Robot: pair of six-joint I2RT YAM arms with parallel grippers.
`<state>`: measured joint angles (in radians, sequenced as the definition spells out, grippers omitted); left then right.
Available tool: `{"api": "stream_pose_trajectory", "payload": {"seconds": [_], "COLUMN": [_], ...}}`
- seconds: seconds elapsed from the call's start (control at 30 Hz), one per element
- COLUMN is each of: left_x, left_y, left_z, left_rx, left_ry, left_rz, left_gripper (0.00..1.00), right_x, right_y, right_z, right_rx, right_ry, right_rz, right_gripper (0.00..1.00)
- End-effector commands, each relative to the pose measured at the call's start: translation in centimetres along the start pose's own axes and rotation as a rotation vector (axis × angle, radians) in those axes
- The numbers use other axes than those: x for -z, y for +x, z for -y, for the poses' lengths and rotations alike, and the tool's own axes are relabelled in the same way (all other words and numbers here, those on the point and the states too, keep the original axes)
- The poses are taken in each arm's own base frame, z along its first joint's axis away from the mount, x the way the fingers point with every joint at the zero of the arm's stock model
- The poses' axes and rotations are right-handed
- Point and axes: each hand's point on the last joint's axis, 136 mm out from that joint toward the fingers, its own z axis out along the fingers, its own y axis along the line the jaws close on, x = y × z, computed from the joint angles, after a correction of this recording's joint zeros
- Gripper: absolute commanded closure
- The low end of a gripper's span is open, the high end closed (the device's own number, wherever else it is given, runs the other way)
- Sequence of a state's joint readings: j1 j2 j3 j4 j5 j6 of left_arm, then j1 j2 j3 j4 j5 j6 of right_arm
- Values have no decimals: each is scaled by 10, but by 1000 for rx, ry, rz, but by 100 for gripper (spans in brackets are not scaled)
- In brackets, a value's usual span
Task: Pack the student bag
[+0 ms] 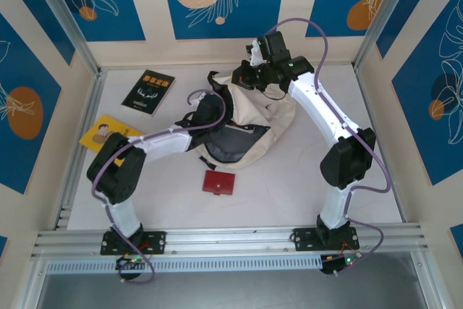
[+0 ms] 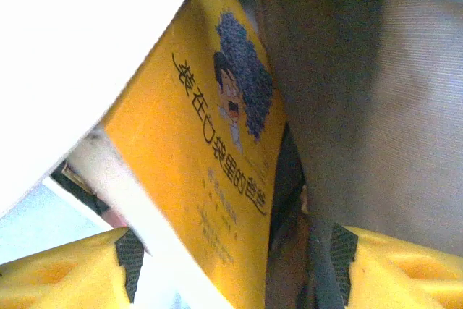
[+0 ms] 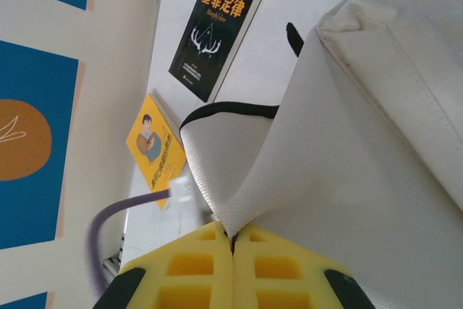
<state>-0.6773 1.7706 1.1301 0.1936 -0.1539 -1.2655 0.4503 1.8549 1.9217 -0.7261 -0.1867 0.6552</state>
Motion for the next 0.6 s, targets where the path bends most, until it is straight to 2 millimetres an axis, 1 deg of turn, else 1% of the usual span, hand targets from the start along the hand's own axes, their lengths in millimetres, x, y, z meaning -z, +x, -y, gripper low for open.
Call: {"api": "stream_pose_trajectory", "payload": {"seconds": [0.0, 0.13, 0.23, 0.3, 0.43, 0.5, 0.57], "left_x": [27, 51, 73, 91, 129, 148, 170], "left_y": [3, 5, 4, 0, -21, -36, -57], "left_z": [3, -6, -14, -22, -42, -52, -65], "left_rx": [-12, -44, -111, -166, -270, -325, -396], "left_ry": [-2, -37, -81, -116, -216, -266, -360], "left_rz": [-56, -96, -115, -112, -67, -37, 36], "left_gripper": [30, 31, 34, 36, 36, 36, 36], "right_x": [19, 13, 8, 3, -6, -11, -18], "right_y": [-12, -11, -8, -5, 6, 14, 26], "right_z": [-14, -6, 0, 4, 14, 21, 27], "right_rx": [22, 12, 1, -7, -16, -24, -28], "right_ry": [-31, -12, 0, 5, 20, 28, 36], "right_rz": [68, 64, 55, 43, 11, -8, -36], "right_gripper": [100, 100, 100, 100, 100, 100, 100]}}
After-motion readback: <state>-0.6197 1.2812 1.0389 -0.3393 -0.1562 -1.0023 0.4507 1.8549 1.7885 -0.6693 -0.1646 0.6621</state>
